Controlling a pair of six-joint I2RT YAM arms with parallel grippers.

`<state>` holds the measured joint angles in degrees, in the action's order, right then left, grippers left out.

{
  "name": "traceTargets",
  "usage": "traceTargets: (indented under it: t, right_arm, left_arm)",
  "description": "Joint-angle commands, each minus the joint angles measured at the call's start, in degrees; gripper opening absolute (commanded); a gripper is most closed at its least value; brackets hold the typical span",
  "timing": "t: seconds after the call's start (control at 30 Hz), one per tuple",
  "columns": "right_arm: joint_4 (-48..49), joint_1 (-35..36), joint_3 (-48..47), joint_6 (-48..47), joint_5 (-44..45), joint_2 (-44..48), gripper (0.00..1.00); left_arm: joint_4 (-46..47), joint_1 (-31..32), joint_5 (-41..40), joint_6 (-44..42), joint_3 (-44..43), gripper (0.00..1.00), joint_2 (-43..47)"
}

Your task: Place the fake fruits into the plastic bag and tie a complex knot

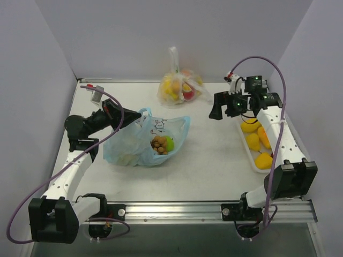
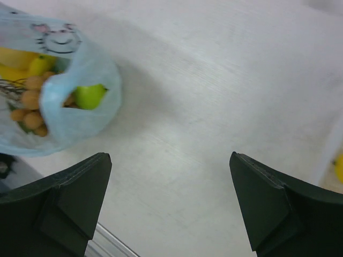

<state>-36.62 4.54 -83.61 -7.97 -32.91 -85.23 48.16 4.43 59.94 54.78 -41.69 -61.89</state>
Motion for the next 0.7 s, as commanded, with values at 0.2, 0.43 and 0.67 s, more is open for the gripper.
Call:
traceTargets:
  t: [0.2,0.43,0.67]
  right_arm:
    - [9.4,12.6,-1.6,18.9,-16.8,-9.2,0.95]
    - [14.3,18.9,1.5,22.8,-16.6,-10.7,0.74]
    - [16.8,19.1,2.4,24.5,-15.0,-7.1,0.00]
  left_arm:
    - [-2.8,-0.4,1.1,-3.7,-2.4,0.00,1.4]
    - [-9.2,-0.5,1.7,-9.4,-3.0,0.01,3.2]
    - [-32.1,-1.9,1.4,-28.8,-8.2,0.40,9.7]
